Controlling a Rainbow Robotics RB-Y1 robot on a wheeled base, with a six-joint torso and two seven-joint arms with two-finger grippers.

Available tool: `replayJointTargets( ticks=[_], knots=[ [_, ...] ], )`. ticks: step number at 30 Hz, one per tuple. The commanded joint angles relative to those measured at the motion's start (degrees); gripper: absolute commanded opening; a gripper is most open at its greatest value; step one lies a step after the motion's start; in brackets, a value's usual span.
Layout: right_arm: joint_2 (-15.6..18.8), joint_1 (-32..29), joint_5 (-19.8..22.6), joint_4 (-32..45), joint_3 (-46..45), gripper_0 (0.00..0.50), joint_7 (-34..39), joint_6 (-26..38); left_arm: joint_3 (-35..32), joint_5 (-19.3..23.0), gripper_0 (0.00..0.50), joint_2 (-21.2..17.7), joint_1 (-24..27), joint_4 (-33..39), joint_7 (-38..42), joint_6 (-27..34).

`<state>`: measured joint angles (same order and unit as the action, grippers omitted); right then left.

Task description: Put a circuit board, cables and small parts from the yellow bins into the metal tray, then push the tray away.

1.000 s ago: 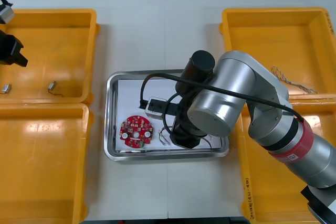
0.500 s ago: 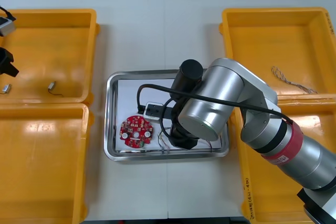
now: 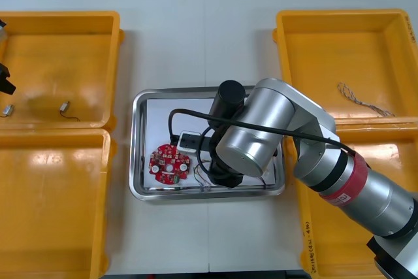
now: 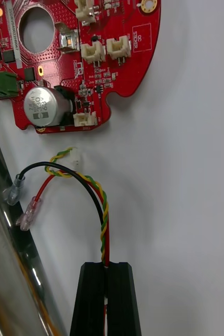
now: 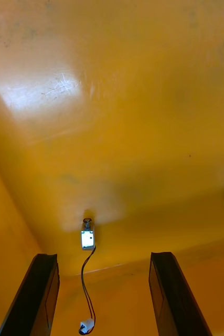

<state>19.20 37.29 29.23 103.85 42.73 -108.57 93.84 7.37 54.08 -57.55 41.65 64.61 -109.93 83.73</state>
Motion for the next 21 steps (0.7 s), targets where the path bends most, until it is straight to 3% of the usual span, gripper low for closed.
replayJointTargets(
  ticks=[1, 11, 12, 15, 18, 21],
  knots=[
    [-1.27, 2.09, -1.98, 0.3, 2.71, 0.0, -3.22, -1.02, 1.06, -1.26, 0.5, -3.0, 0.53, 0.51, -10.13, -1.11],
    [-1.27, 2.09, -1.54, 0.38, 2.71, 0.008, -4.01, -1.02, 1.06, -1.88, 0.5, -2.92, -1.14, 0.51, -10.04, -1.2],
    [-1.27, 2.18, -1.63, 0.3, 2.71, 0.099, -4.19, -1.02, 1.15, -1.88, 0.5, -2.92, -1.31, 0.51, -9.87, -1.11],
    [-1.27, 2.18, -1.8, 0.38, 2.71, 0.24, -4.37, -1.11, 1.06, -1.88, 0.5, -3.0, -1.93, 0.51, -9.43, -1.11],
    [-1.01, 2.18, -1.63, 0.3, 2.71, 0.428, -4.81, -1.46, 0.8, -2.05, 0.5, -3.0, -2.89, 0.51, -8.81, -1.38],
    [-0.74, 2.18, -1.36, 0.38, 2.71, 0.5, -4.89, -1.9, -0.87, -2.14, 0.5, -3.0, -4.39, 0.51, -8.28, -1.55]
  ],
)
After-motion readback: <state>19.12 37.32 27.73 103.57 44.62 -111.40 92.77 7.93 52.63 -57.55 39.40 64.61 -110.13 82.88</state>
